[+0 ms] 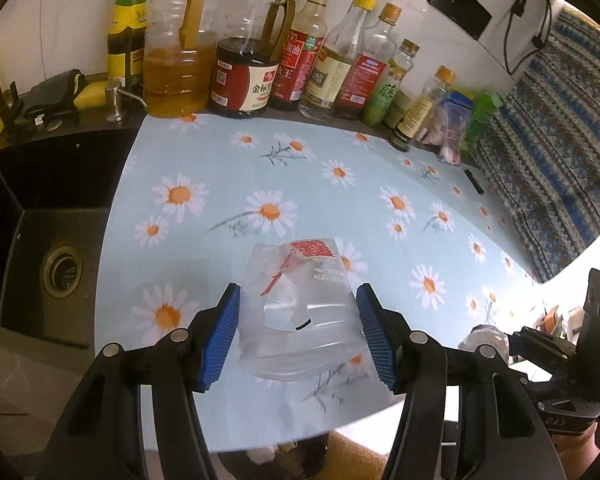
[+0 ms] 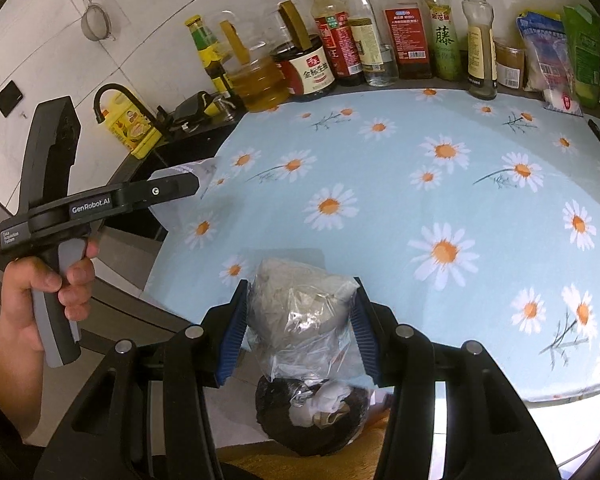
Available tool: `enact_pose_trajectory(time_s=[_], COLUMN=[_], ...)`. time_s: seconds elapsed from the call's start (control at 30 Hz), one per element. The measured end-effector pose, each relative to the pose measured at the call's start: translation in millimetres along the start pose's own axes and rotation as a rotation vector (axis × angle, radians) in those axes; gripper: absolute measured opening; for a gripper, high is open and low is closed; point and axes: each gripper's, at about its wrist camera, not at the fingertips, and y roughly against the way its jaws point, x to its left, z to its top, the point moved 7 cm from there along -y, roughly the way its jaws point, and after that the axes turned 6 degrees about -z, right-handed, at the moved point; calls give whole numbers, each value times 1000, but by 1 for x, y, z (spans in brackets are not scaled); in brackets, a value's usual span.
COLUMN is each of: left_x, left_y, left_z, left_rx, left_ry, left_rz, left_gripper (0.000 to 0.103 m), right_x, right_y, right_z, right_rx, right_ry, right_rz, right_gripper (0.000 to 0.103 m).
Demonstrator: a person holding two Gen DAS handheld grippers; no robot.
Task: Collect trash
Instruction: 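Carry the plastic cup and plastic bag down over the black bin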
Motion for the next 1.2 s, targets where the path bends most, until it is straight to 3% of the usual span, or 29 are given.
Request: enact_pose_trajectory(time_s=[0.7, 1.2], left_x=[9, 24], left_y=[36, 27], left_z=[-83, -156], left_rx=[47, 172], left_ry=[25, 87], left_rz=[-70, -80], left_gripper=[57, 57], right_x=[39, 45], right_y=[-3, -21], right_z=[-67, -104], right_rx=[41, 104], right_ry=[-51, -96], right_rz=[-13, 21], right_gripper=[50, 50])
